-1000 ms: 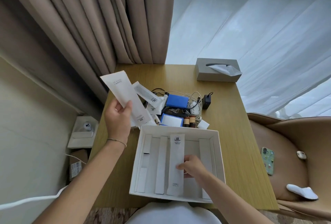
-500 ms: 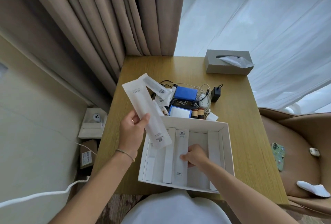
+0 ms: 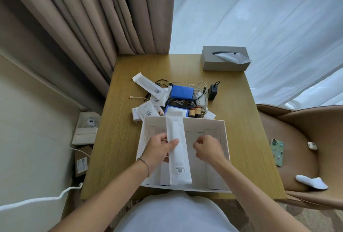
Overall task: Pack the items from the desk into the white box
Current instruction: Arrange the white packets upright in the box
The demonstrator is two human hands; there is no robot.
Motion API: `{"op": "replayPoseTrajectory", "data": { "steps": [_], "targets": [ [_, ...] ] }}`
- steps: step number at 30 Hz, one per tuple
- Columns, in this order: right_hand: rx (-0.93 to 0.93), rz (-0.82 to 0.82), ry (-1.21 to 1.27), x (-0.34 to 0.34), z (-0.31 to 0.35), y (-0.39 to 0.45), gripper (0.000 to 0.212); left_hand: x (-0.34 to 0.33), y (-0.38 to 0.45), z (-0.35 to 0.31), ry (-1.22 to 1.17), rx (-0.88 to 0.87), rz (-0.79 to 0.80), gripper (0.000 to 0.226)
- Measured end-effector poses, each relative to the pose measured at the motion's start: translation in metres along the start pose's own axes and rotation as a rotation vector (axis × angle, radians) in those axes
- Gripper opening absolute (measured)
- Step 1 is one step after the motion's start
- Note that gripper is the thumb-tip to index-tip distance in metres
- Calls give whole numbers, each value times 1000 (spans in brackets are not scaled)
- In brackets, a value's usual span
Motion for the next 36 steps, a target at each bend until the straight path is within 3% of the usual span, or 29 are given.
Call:
{"op": "replayPoseTrajectory", "data": {
  "steps": [4,15,21,25,30,36],
  "targets": [
    [-5,-35,164,23,-2,-13,22,-25,12,23,113,57,44,26],
    [22,-99,263,44,-8,-33,15,-51,61,67,424,157,-17,12],
    [33,-98,291,46,-12,-40,14,-57,74,82,494,221,-50,18],
    [37,-91,291,44,-11,-43,14,-59,77,83,620,210,-67,24],
    [39,-77,292,43,-8,-44,14,-56,73,69,954,179,-132,25],
    [55,-52,332,45,9,-36,14,-51,64,48,1053,163,-13,21]
  ]
}}
Point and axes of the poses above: each hand's wrist, its own y-axis towards the middle knuckle, its own x-axis out of the back of the hand, z = x × y, the point moved 8 cm from there along y, towards the middle knuckle, and after that the axes turned 5 degrees about -y, right-handed, at the moved point
